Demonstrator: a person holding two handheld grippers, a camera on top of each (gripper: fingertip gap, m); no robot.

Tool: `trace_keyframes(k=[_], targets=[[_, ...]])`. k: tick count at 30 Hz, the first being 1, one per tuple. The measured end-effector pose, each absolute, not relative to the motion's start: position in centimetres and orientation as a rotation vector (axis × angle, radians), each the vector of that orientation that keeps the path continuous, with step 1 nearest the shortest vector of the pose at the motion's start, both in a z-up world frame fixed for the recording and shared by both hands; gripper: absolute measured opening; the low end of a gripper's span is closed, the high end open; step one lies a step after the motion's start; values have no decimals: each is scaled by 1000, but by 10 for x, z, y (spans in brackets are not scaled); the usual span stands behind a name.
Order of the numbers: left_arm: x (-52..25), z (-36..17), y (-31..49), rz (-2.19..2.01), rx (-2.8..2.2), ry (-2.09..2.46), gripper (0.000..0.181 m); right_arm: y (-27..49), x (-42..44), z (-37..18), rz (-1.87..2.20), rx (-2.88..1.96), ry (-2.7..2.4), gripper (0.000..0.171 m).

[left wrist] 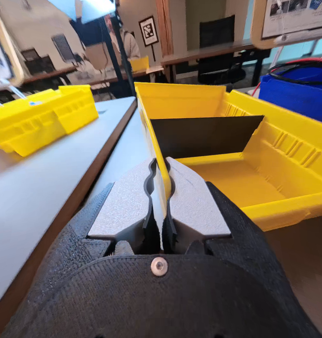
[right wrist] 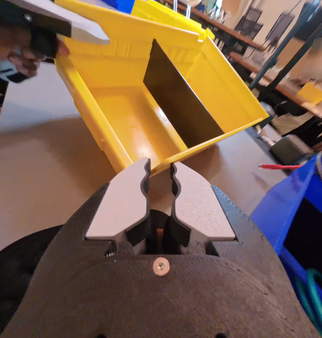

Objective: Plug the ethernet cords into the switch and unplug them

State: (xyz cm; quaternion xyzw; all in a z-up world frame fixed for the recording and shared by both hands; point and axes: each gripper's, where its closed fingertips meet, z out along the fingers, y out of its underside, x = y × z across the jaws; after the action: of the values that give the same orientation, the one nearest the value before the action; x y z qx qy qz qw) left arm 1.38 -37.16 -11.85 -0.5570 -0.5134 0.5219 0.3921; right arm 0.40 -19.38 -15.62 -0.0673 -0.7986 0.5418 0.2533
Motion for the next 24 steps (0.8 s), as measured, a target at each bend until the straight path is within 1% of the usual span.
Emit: trace_keyframes(k=[3, 7, 11, 14, 19, 24], targets=[[21, -88, -360, 1453, -1377, -1235, 7, -185, 6, -136, 1425, -102, -2031, 18], [31, -40, -330, 1541, -1207, -1076, 7, -154, 11, -91, 1474, -71, -1803, 18], [39, 2, -277, 1564, -985, -906, 7, -100, 17, -40, 1510, -87, -1561, 16], [40, 19, -227, 1493, -860, -804, 8, -49, 26, -10, 1493, -101, -1402, 14], [21, 37, -133, 1308, -897, -680, 9, 43, 37, 12, 1398, -221, -1257, 13], [-9, 46, -25, 1148, -1048, -549, 10, 140, 43, 9, 1283, -417, -1173, 12]])
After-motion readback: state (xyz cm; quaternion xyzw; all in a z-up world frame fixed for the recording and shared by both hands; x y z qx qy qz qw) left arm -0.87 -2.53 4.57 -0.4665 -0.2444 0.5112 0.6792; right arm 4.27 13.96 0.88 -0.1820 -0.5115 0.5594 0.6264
